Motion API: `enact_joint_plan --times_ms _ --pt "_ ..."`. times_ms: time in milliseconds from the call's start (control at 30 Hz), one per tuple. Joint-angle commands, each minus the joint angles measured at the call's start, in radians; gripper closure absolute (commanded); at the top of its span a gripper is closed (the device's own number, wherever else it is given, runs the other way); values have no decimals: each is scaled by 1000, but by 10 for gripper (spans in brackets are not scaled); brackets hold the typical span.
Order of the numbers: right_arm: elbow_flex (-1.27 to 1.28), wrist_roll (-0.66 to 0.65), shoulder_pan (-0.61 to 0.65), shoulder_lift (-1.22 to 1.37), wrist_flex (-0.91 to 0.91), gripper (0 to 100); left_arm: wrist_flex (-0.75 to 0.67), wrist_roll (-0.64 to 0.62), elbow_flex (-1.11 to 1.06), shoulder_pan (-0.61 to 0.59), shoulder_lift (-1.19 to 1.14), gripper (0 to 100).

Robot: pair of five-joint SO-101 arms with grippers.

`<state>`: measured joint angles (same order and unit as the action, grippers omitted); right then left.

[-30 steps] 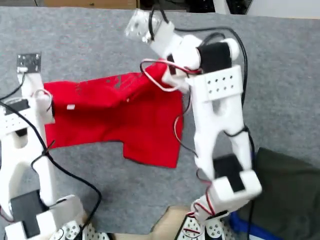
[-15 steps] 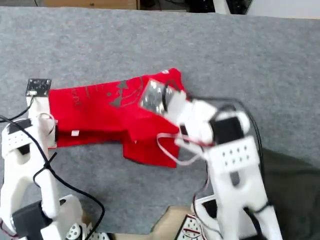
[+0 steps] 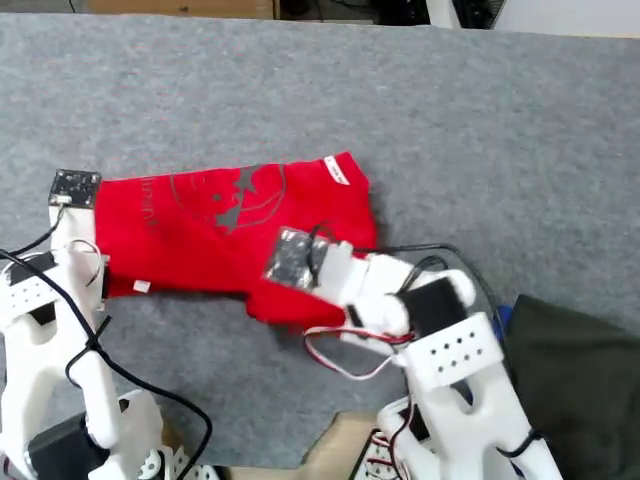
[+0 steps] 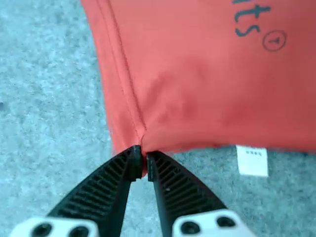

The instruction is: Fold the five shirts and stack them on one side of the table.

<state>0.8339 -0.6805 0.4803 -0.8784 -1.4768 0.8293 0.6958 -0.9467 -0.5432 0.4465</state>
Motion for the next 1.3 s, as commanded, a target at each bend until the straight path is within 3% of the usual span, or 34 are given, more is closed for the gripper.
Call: enact_joint_plan --times_ms 0,200,333,467,600,800,967,1133,1267 --pt "12 -5 45 -18 21 995 2 5 0 6 22 981" --pt "41 -9 42 -18 44 983 5 6 -20 6 30 979" --pt "41 -12 41 -18 35 800 8 6 -20 2 30 974" --pt "21 -12 41 -18 31 661 8 3 -17 -21 31 870" --pt "-59 -12 38 -18 -21 689 6 3 18 -98 31 763" --pt "-197 -12 -76 16 17 825 17 6 149 -216 31 747" --pt "-321 -14 -101 223 28 857 242 5 384 -219 31 750" --pt "-295 -107 -10 295 15 832 440 -5 589 -195 22 750" --pt "-156 -132 140 208 20 832 362 -150 532 -183 21 750"
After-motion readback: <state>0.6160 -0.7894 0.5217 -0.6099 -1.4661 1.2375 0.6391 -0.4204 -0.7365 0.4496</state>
